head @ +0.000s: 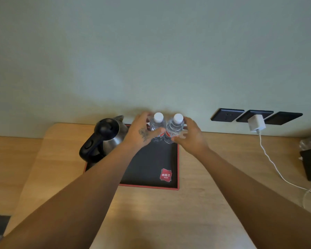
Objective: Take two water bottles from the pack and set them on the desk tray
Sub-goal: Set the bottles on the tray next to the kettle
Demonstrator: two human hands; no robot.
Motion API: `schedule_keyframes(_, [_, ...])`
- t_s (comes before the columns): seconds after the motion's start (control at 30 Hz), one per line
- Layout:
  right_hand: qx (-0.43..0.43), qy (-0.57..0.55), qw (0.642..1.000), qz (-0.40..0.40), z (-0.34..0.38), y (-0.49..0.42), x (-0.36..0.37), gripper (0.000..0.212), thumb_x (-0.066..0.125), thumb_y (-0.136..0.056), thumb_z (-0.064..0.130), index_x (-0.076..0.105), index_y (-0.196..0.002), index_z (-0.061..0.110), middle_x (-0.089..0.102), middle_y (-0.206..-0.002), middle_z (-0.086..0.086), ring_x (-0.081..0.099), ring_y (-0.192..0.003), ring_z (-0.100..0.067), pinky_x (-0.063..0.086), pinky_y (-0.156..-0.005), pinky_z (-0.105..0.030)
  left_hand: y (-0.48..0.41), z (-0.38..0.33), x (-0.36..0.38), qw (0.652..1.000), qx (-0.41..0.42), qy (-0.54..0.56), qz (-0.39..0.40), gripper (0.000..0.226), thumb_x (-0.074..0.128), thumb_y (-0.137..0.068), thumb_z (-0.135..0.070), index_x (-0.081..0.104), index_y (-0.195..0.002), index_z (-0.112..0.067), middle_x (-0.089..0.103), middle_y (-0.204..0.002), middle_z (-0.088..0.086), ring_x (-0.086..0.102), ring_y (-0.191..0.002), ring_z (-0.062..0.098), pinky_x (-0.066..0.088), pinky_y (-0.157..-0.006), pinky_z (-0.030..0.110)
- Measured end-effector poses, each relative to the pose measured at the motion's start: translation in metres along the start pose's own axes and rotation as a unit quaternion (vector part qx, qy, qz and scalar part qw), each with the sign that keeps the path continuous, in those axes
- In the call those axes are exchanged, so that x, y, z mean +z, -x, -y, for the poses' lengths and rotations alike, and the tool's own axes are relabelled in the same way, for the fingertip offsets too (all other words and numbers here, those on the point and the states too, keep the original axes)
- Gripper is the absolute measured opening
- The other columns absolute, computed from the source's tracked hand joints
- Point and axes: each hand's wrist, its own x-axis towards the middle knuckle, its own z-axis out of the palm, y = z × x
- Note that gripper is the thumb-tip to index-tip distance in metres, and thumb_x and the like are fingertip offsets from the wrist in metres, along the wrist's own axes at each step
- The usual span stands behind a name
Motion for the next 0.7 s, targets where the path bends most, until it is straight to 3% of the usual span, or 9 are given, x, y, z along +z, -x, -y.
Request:
schedule_keyframes(0.07, [0.028, 0.021, 0.999, 0.003, -0.012, -0.001, 0.014, 0.088, 0.095, -0.077, 0.023, 0.047, -0.15, 0.018, 0.059, -0.142, -0.01, 0.064, -0.125, -0.03, 0.057, -0.104, -0.053, 0.005, 0.017, 0.014, 0.997, -0.042, 0.054, 0.029, 0.068, 0.092, -0.082, -0.013, 0.053, -0.138, -0.005, 0.065, -0.12, 0.005, 0.069, -0.104, 0.021, 0.058, -0.081, 0.014])
schedule_keyframes(0.17, [0.058, 0.038, 0.998, 0.003, -0.024, -0.004, 0.03, 0.083, 0.093, -0.08, 0.03, 0.046, -0.147, 0.014, 0.062, -0.142, -0.011, 0.066, -0.125, -0.031, 0.059, -0.103, -0.05, 0.007, 0.037, 0.03, 0.992, -0.105, 0.055, 0.039, 0.062, 0.088, -0.086, -0.011, 0.053, -0.138, -0.006, 0.072, -0.129, 0.01, 0.073, -0.107, 0.024, 0.06, -0.097, 0.035])
schedule_keyframes(0.2, [0.066, 0.035, 0.997, -0.001, -0.027, -0.006, 0.034, 0.081, 0.093, -0.081, 0.031, 0.047, -0.146, 0.014, 0.063, -0.141, -0.011, 0.067, -0.125, -0.032, 0.059, -0.102, -0.048, 0.005, 0.043, 0.033, 0.992, -0.116, 0.042, 0.037, 0.06, 0.087, -0.087, -0.016, 0.056, -0.138, -0.008, 0.072, -0.131, 0.007, 0.074, -0.107, 0.022, 0.06, -0.095, 0.034])
schedule_keyframes(0.3, [0.061, 0.03, 0.997, -0.025, -0.032, -0.013, 0.04, 0.077, 0.093, -0.081, 0.03, 0.049, -0.142, 0.012, 0.068, -0.136, -0.012, 0.07, -0.119, -0.033, 0.061, -0.097, -0.046, 0.001, 0.052, 0.034, 0.992, -0.119, 0.033, 0.012, 0.056, 0.088, -0.087, -0.027, 0.065, -0.137, -0.015, 0.075, -0.126, -0.003, 0.073, -0.089, 0.002, 0.05, -0.077, 0.012])
schedule_keyframes(0.37, [0.049, 0.022, 0.998, -0.032, -0.034, -0.017, 0.041, 0.073, 0.092, -0.082, 0.031, 0.051, -0.141, 0.014, 0.07, -0.133, -0.012, 0.072, -0.116, -0.032, 0.062, -0.096, -0.049, -0.001, 0.053, 0.034, 0.993, -0.113, 0.044, 0.011, 0.056, 0.089, -0.086, -0.027, 0.067, -0.136, -0.016, 0.076, -0.126, -0.004, 0.074, -0.089, 0.001, 0.054, -0.082, 0.015])
schedule_keyframes(0.43, [0.041, 0.009, 0.999, -0.031, -0.035, -0.019, 0.04, 0.071, 0.09, -0.085, 0.029, 0.051, -0.143, 0.016, 0.072, -0.134, -0.011, 0.073, -0.117, -0.032, 0.062, -0.098, -0.052, -0.002, 0.053, 0.032, 0.993, -0.106, 0.055, 0.019, 0.054, 0.089, -0.086, -0.024, 0.068, -0.135, -0.013, 0.078, -0.128, 0.0, 0.078, -0.102, 0.012, 0.059, -0.095, 0.026])
schedule_keyframes(0.47, [0.04, 0.003, 0.999, -0.029, -0.035, -0.019, 0.038, 0.07, 0.089, -0.087, 0.029, 0.051, -0.145, 0.018, 0.072, -0.136, -0.01, 0.073, -0.118, -0.032, 0.061, -0.1, -0.052, -0.004, 0.052, 0.03, 0.993, -0.101, 0.055, 0.026, 0.054, 0.088, -0.087, -0.023, 0.068, -0.135, -0.013, 0.078, -0.129, 0.001, 0.077, -0.106, 0.014, 0.058, -0.096, 0.025])
schedule_keyframes(0.57, [0.039, -0.008, 0.999, -0.019, -0.037, -0.021, 0.035, 0.068, 0.086, -0.091, 0.026, 0.05, -0.148, 0.021, 0.072, -0.14, -0.009, 0.073, -0.123, -0.031, 0.06, -0.104, -0.05, -0.009, 0.054, 0.029, 0.994, -0.095, 0.04, 0.043, 0.054, 0.089, -0.086, -0.023, 0.069, -0.136, -0.015, 0.077, -0.131, 0.001, 0.074, -0.095, 0.002, 0.051, -0.078, 0.003])
schedule_keyframes(0.7, [0.039, 0.005, 0.999, 0.003, -0.038, -0.024, 0.028, 0.068, 0.083, -0.093, 0.026, 0.048, -0.152, 0.023, 0.071, -0.144, -0.007, 0.07, -0.129, -0.03, 0.058, -0.108, -0.054, -0.013, 0.055, 0.03, 0.993, -0.098, 0.04, 0.048, 0.053, 0.09, -0.085, -0.023, 0.07, -0.134, -0.017, 0.078, -0.128, -0.002, 0.07, -0.079, -0.019, 0.047, -0.076, 0.002])
